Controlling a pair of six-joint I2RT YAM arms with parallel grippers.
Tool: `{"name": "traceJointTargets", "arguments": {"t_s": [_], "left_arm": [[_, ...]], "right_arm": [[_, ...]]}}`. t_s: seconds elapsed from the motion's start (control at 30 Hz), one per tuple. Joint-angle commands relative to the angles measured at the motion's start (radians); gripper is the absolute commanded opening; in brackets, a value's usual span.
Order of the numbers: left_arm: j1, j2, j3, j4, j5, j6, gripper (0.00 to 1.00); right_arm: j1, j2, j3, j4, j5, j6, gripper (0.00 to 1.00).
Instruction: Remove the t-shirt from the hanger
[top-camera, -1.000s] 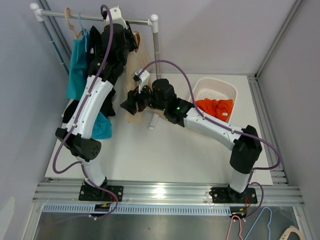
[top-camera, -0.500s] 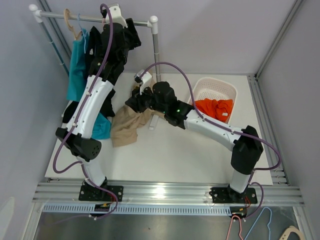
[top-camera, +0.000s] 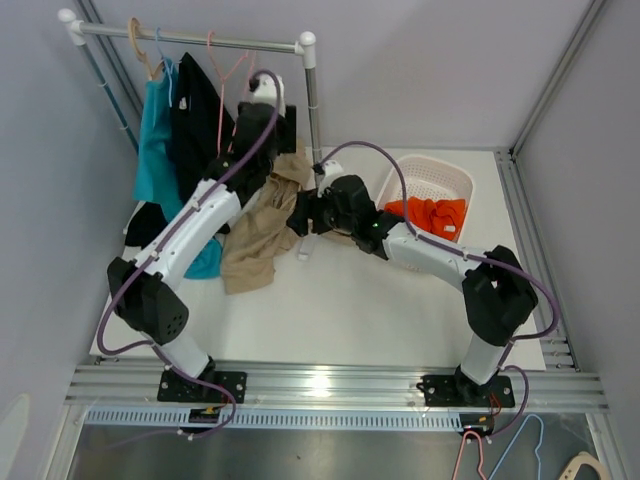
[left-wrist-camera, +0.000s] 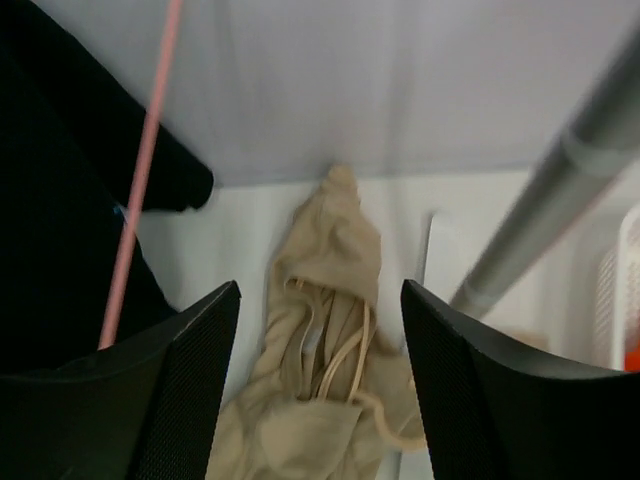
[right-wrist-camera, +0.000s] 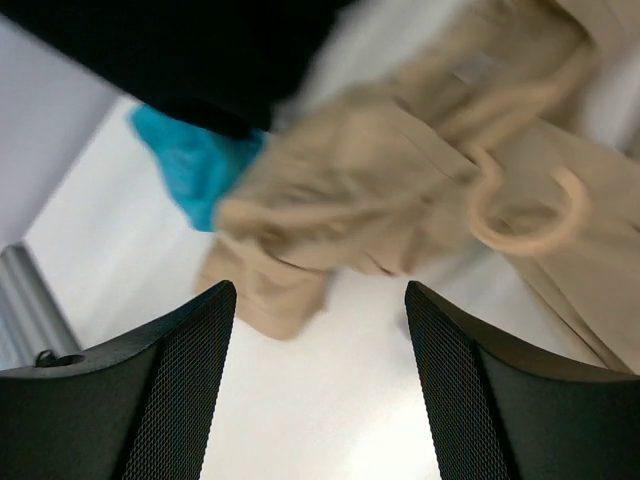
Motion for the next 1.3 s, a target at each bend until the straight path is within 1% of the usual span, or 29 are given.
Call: {"name": "traceJointTargets", "arguments": {"t_s": [0.0,0.03,0.1,0.13,0.23,0.27,0.3,0.4,0.47,0.53,0.6,0.63,0.67,0.7,0.77,0.87,1.03,1.13,1.27], "left_arm": [[-0.056,-0.088,-0.163,0.18,-0.077,0.169,0.7],[-0.059,-0.092,-0.211,0.194,-0.068,0.22,0.68],[-0.064,-0.115,-0.254,0.214,-0.051,0.249,0.62],[-0.065,-0.123,-0.319,0.219,-0.013,0.277,0.62],[-0.065,-0.131,-0.38,0.217,-0.011,0.288,0.63],[-0.067,-0.124,-0.383,0.213,-0.016,0.294,0.63],[-0.068,-0.1,-0.387,0.203,-0.022,0.303,0.6],[-0.074,-0.045,-0.378,0.147,-0.063,0.323,0.51],[-0.088,-0.029,-0.389,0.136,-0.074,0.347,0.51],[-0.117,-0.017,-0.4,0.137,-0.054,0.378,0.54],[-0.151,-0.006,-0.403,0.121,-0.024,0.387,0.6],[-0.157,0.01,-0.395,0.096,-0.007,0.38,0.62],[-0.16,0.021,-0.374,0.035,0.015,0.371,0.64],[-0.16,0.036,-0.355,0.013,0.03,0.358,0.69],[-0.162,0.078,-0.332,-0.019,0.039,0.348,0.72],[-0.159,0.139,-0.285,-0.063,0.044,0.352,0.74],[-0.159,0.23,-0.202,-0.175,0.013,0.36,0.75],[-0.157,0.27,-0.209,-0.188,-0.013,0.371,0.74],[-0.153,0.287,-0.243,-0.151,-0.017,0.374,0.73]], "right_arm": [[-0.071,-0.075,-0.051,0.037,0.018,0.119,0.73],[-0.082,-0.089,-0.049,-0.008,0.027,0.114,0.73],[-0.102,-0.105,-0.059,-0.053,0.063,0.113,0.73],[-0.108,-0.134,-0.071,-0.052,0.067,0.111,0.73],[-0.137,-0.208,-0.12,-0.118,0.11,0.13,0.73],[-0.153,-0.228,-0.131,-0.13,0.115,0.142,0.73],[-0.16,-0.25,-0.143,-0.148,0.154,0.146,0.73],[-0.186,-0.34,-0.194,-0.164,0.178,0.147,0.74],[-0.199,-0.377,-0.223,-0.167,0.176,0.142,0.74],[-0.222,-0.411,-0.227,-0.191,0.161,0.136,0.74],[-0.243,-0.425,-0.223,-0.223,0.15,0.128,0.74],[-0.249,-0.428,-0.221,-0.231,0.14,0.125,0.74],[-0.256,-0.429,-0.223,-0.237,0.135,0.122,0.74],[-0.262,-0.438,-0.226,-0.246,0.13,0.12,0.75],[-0.274,-0.449,-0.235,-0.248,0.127,0.117,0.75],[-0.288,-0.466,-0.25,-0.242,0.098,0.119,0.75],[-0.305,-0.481,-0.272,-0.236,0.089,0.12,0.75],[-0.318,-0.478,-0.286,-0.225,0.074,0.124,0.75],[-0.334,-0.469,-0.293,-0.211,0.049,0.131,0.75]]}}
